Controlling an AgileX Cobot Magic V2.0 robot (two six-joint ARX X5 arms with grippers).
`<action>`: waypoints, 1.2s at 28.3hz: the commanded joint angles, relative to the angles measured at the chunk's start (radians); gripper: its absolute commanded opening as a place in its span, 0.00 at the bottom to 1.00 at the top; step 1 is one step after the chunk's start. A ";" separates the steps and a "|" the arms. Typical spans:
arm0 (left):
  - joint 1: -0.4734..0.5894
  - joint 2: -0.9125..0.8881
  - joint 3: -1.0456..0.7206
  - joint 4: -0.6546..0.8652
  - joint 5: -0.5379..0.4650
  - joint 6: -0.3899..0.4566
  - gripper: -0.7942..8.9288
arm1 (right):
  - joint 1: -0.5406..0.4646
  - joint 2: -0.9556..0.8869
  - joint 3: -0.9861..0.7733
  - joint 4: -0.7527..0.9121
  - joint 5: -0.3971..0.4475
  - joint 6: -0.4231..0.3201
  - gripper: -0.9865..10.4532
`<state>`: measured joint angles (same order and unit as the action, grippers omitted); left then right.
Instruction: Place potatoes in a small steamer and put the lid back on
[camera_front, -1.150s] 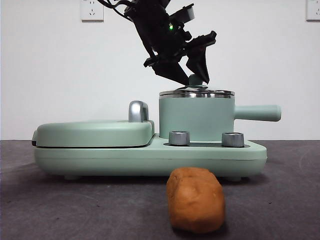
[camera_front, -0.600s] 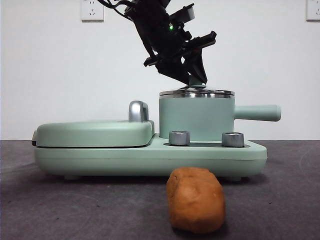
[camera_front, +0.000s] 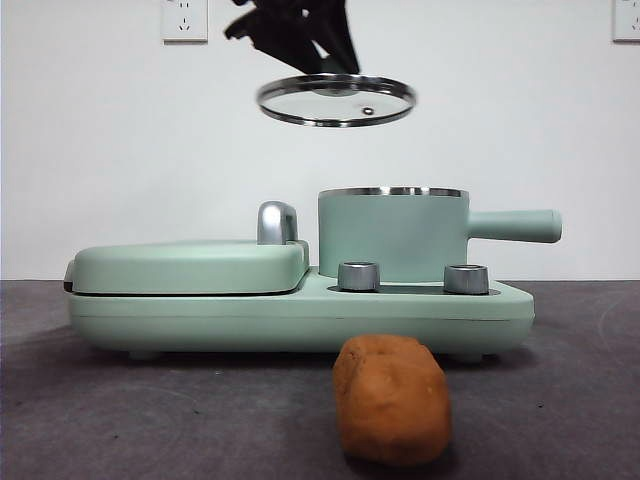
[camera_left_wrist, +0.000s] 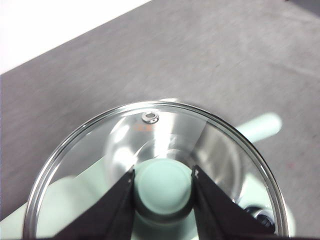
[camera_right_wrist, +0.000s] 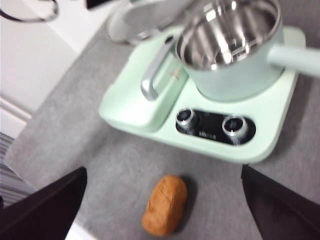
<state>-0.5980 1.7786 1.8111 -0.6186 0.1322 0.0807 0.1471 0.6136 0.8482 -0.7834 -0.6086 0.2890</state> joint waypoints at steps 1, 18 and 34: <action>0.019 -0.039 0.030 -0.008 0.002 0.039 0.10 | 0.085 0.039 0.018 -0.007 0.071 0.058 0.51; 0.194 -0.105 0.030 -0.130 0.002 0.042 0.10 | 0.702 0.482 0.018 0.092 0.506 0.315 0.51; 0.232 -0.105 0.030 -0.151 0.002 0.038 0.10 | 0.787 0.878 0.018 0.292 0.557 0.412 0.51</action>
<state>-0.3622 1.6802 1.8111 -0.7918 0.1310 0.1127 0.9218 1.4651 0.8482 -0.5030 -0.0559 0.6746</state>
